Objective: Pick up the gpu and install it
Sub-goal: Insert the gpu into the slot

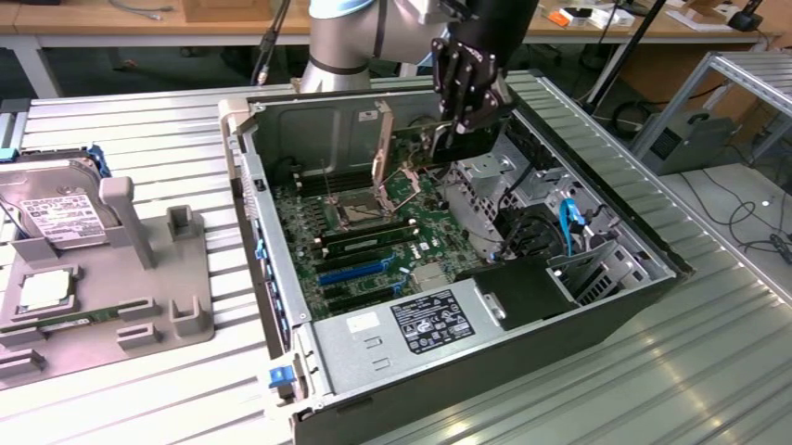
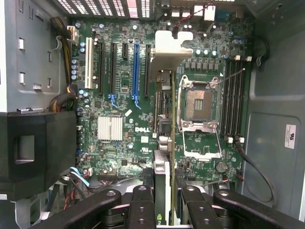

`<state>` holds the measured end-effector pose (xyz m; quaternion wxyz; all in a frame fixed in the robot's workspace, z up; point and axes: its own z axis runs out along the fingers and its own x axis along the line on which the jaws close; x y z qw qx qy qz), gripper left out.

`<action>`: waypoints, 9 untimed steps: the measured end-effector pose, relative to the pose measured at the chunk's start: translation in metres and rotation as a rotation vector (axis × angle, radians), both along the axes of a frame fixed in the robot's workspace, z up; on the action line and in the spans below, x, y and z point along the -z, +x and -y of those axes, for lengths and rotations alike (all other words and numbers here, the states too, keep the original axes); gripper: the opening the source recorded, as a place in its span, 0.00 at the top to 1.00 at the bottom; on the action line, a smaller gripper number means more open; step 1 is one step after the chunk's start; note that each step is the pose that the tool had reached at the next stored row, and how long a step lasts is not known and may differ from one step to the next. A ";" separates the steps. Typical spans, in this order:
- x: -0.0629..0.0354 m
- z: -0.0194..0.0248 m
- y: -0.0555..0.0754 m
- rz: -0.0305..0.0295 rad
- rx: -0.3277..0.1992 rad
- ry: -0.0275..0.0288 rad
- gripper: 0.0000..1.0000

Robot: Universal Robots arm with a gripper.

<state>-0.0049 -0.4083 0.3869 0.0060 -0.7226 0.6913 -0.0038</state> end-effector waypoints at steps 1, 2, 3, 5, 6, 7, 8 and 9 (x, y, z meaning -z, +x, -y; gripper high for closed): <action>0.0003 0.0001 0.000 0.0000 0.000 0.0004 0.73; 0.0006 0.0001 0.000 0.0000 0.000 0.0007 0.73; 0.0010 0.0002 0.000 0.0000 0.000 0.0011 0.73; 0.0015 0.0003 0.000 0.0000 0.000 0.0015 0.73; 0.0018 0.0003 0.000 0.0000 0.000 0.0018 0.73; 0.0022 0.0004 0.000 0.0000 0.000 0.0020 0.73; 0.0024 0.0004 0.000 0.0000 0.000 0.0022 0.73; 0.0027 0.0004 0.000 0.0000 0.000 0.0024 0.73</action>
